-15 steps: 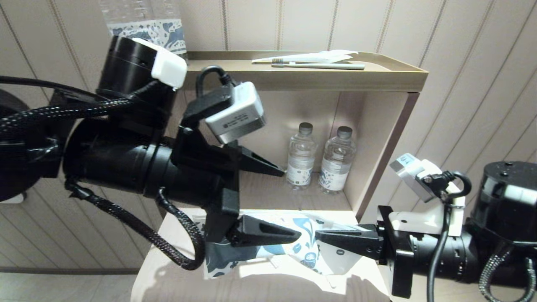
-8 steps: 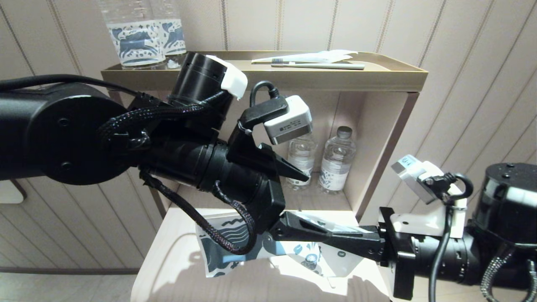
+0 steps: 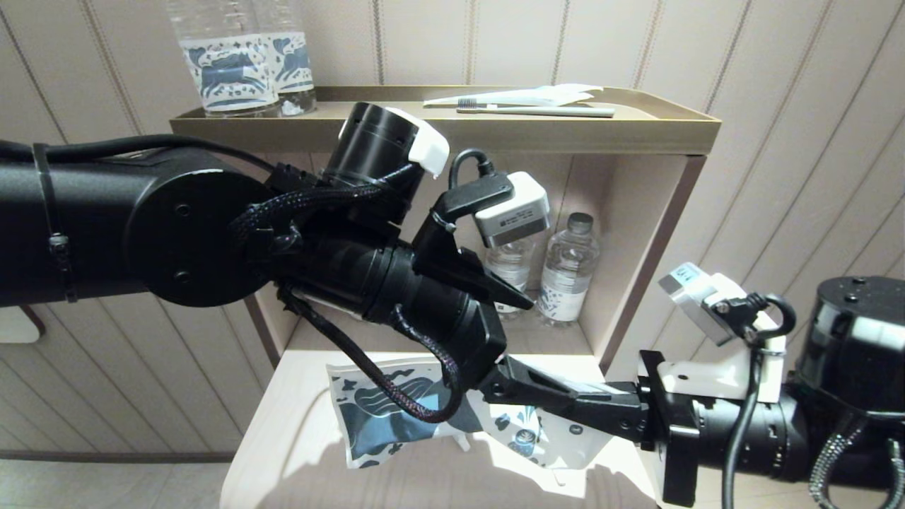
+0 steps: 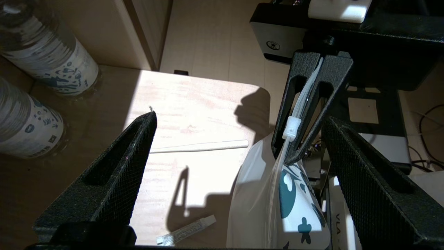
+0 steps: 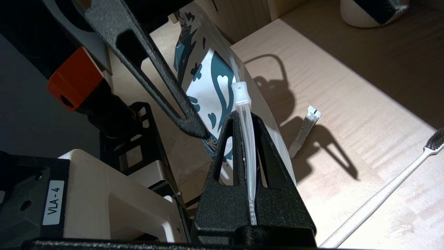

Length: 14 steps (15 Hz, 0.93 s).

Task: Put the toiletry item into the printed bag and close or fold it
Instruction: Open the storage bag

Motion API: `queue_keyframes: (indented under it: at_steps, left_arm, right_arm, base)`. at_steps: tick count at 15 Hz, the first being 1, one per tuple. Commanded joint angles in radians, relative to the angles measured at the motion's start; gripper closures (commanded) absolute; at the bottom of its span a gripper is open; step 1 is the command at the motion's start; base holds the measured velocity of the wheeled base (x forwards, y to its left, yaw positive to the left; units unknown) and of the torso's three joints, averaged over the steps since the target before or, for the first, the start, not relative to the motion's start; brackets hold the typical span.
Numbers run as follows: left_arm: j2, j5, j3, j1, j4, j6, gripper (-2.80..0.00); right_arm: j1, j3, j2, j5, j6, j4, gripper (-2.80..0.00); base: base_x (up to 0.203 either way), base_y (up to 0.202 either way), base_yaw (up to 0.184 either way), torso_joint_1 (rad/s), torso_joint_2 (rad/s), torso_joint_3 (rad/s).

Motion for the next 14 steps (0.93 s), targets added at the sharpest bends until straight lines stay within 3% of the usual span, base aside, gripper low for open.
queue_keyframes:
  at_steps: [1, 5, 6, 14]
  left_arm:
    - [0.008, 0.007, -0.004, -0.008, 0.005, 0.002, -2.8]
    - [0.008, 0.011, -0.009, -0.009, 0.005, 0.002, -2.8]
    - [0.008, 0.011, -0.009, -0.009, 0.007, 0.001, 0.0]
    - [0.004, 0.006, 0.009, -0.009, 0.005, 0.01, 0.0]
  right_arm:
    - [0.0, 0.0, 0.001, 0.003, 0.001, -0.005, 0.0]
    - [0.0, 0.0, 0.001, 0.004, 0.001, -0.004, 0.0]
    - [0.0, 0.0, 0.002, 0.005, 0.001, -0.005, 0.0]
    - [0.0, 0.004, 0.001, 0.007, 0.001, -0.005, 0.0]
  base:
    - [0.0, 0.0, 0.0, 0.0, 0.0, 0.0]
    - [0.0, 0.0, 0.0, 0.0, 0.0, 0.0]
    - [0.0, 0.0, 0.0, 0.0, 0.0, 0.0]
    - [0.0, 0.0, 0.0, 0.0, 0.0, 0.0]
